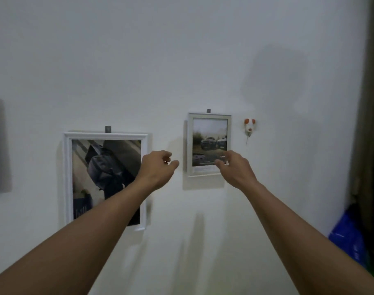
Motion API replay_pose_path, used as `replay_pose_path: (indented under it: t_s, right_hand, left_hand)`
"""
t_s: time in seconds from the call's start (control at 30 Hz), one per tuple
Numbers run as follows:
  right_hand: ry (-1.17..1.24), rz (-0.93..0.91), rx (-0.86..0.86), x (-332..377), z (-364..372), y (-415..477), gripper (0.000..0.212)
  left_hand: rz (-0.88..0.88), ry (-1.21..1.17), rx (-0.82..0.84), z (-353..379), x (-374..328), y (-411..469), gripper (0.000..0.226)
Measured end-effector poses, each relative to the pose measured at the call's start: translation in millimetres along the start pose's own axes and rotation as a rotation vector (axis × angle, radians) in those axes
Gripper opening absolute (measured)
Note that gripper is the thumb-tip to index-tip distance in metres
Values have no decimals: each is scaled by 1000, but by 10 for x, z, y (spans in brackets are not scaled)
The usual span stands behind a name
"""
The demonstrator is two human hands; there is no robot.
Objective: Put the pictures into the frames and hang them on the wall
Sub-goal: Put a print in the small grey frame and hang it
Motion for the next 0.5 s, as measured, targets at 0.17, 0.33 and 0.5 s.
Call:
replay_pose_path:
  t_s: [0.17,0.33,0.5]
  right_hand:
    - [65,27,5,-436,-126,501,54]
    - [155,13,23,-739,-64,902,54]
    - [288,20,24,-943,76,1111,53]
  left_hand:
    - [-61,34,-73,426,-121,282,47]
    - [-133,46,-138,717,-174,473,48]
    - [-121,22,-152,934,-274,568,46]
Point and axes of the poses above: each hand's wrist, its own y-axis towards the middle knuckle, its own z-axis out of the palm, x = y × z, the point moved 2 cm from there along y, towards the middle knuckle, and after that the axes turned 2 degrees about -z, right-handed, at the moved point
